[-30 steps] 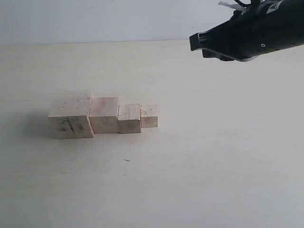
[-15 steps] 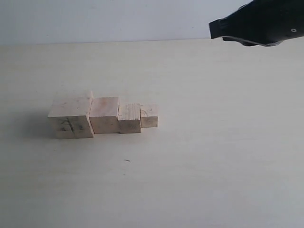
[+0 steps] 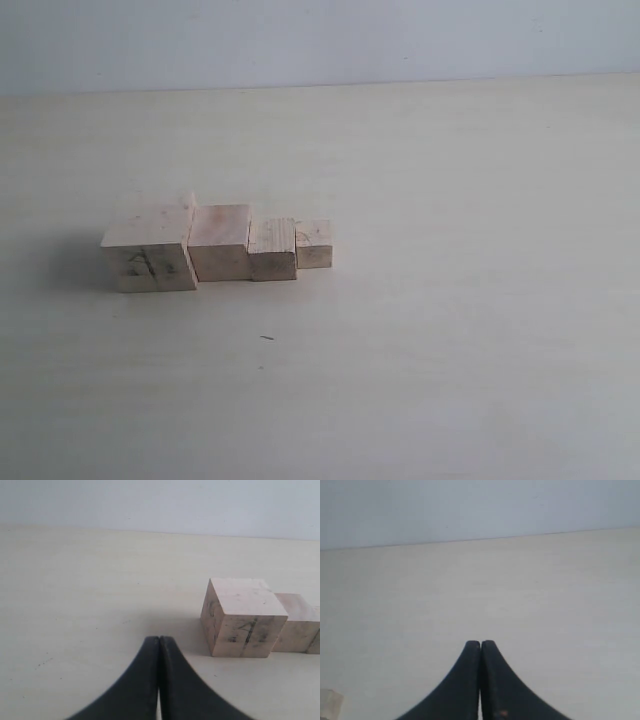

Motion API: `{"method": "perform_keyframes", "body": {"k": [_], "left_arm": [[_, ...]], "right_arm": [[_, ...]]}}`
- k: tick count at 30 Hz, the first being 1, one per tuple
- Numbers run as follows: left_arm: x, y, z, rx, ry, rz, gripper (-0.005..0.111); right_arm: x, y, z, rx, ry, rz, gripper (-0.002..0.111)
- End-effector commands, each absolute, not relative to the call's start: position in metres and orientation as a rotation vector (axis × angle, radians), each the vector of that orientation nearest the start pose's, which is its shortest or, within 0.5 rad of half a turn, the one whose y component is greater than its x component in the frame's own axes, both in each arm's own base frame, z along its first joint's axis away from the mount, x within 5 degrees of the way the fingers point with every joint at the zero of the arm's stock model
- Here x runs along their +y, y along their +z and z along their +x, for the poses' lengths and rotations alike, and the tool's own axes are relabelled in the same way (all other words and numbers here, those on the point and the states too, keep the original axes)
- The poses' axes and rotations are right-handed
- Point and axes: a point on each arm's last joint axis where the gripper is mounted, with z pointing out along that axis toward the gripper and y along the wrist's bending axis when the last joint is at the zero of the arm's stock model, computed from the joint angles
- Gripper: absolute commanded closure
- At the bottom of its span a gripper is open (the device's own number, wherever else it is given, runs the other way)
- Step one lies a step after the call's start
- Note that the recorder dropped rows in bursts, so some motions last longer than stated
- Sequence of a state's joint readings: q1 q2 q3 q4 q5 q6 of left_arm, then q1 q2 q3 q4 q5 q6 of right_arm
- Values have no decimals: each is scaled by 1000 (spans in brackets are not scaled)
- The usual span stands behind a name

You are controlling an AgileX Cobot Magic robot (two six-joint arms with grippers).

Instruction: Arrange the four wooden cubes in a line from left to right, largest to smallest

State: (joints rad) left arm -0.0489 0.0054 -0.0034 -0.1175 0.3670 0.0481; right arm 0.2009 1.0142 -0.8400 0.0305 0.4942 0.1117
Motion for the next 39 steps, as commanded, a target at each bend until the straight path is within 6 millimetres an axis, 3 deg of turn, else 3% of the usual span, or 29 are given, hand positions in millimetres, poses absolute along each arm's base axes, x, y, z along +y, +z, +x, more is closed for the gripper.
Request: {"method": "perform_keyframes", "body": {"k": [1, 6, 11, 17, 27, 39], "left_arm": [[-7, 181, 53, 1841, -117, 22, 107], [-7, 181, 53, 1841, -117, 22, 107], [-7, 181, 53, 1841, -117, 22, 107], [-7, 181, 53, 1841, -117, 22, 107], [-7, 181, 53, 1841, -117, 22, 107], [-7, 181, 53, 1839, -117, 22, 107]], "right_arm": [[15, 330, 175, 2043, 140, 46, 108], [0, 299, 135, 1905, 70, 94, 108], [-8, 252, 97, 1790, 4, 153, 108], [-6, 198, 75, 1701, 11, 151, 108], [-3, 196, 56, 1673, 21, 127, 108], [-1, 183, 54, 1821, 10, 55, 108]]}}
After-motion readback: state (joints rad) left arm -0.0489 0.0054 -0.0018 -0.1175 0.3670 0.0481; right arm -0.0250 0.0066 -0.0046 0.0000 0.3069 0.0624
